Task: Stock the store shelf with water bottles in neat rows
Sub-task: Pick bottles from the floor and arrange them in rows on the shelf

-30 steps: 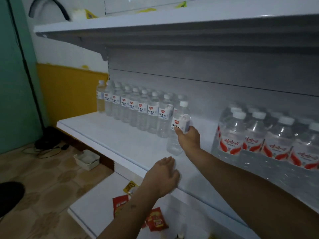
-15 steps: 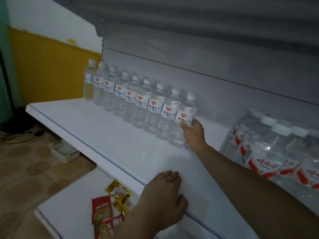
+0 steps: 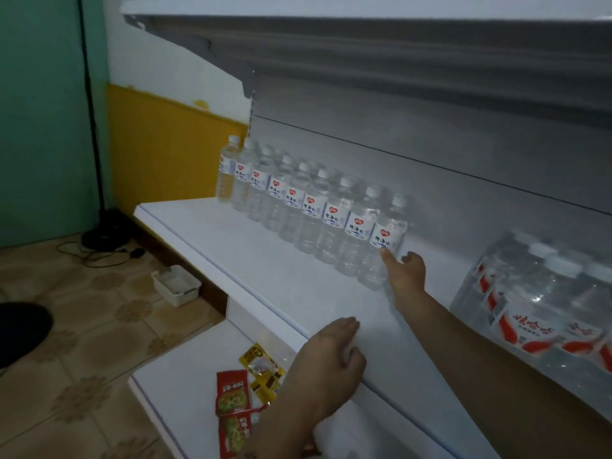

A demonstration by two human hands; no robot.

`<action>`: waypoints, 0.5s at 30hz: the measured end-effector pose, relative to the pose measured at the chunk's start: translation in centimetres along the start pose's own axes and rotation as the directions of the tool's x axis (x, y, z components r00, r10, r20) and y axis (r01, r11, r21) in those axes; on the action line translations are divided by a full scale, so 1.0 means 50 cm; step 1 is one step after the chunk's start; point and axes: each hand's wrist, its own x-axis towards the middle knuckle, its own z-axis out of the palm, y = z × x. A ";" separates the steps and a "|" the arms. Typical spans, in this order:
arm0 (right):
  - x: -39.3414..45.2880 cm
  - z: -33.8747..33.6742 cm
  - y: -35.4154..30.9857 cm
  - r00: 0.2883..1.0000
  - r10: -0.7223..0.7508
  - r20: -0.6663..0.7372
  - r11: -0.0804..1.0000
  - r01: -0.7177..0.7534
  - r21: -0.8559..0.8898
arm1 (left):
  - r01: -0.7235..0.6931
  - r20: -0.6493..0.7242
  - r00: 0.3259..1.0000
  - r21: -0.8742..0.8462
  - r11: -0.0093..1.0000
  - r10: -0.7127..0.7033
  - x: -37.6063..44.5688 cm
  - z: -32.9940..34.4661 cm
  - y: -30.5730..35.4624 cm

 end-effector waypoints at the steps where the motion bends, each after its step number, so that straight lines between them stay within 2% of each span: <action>1: -0.030 0.004 -0.013 0.999 -0.017 -0.048 0.998 0.020 0.056 | 0.023 -0.047 0.999 -0.026 0.999 -0.024 -0.024 -0.012 -0.004; 4: -0.161 0.029 -0.057 0.997 -0.073 -0.015 0.975 0.074 0.208 | 0.124 -0.204 0.969 -0.089 0.988 -0.140 -0.118 -0.055 -0.026; 6: -0.279 0.046 -0.073 0.991 -0.066 0.112 0.961 0.034 0.274 | 0.231 -0.270 0.928 -0.120 0.966 -0.256 -0.197 -0.078 -0.044; 8: -0.411 0.066 -0.070 0.952 -0.091 0.291 0.952 -0.003 0.306 | 0.331 -0.313 0.884 -0.106 0.938 -0.348 -0.284 -0.091 -0.064; 10: -0.548 0.095 -0.037 0.879 -0.129 0.459 0.954 -0.016 0.300 | 0.441 -0.332 0.831 -0.096 0.893 -0.446 -0.380 -0.097 -0.095; 12: -0.680 0.131 0.024 0.767 -0.143 0.625 0.968 -0.022 0.248 | 0.542 -0.348 0.761 -0.121 0.832 -0.547 -0.497 -0.096 -0.132; 14: -0.800 0.166 0.095 0.627 -0.107 0.771 0.984 -0.045 0.173 | 0.643 -0.375 0.659 -0.167 0.747 -0.652 -0.629 -0.088 -0.180; 15: -0.854 0.183 0.134 0.551 -0.070 0.831 0.992 -0.053 0.119 | 0.701 -0.391 0.584 -0.200 0.685 -0.711 -0.696 -0.078 -0.204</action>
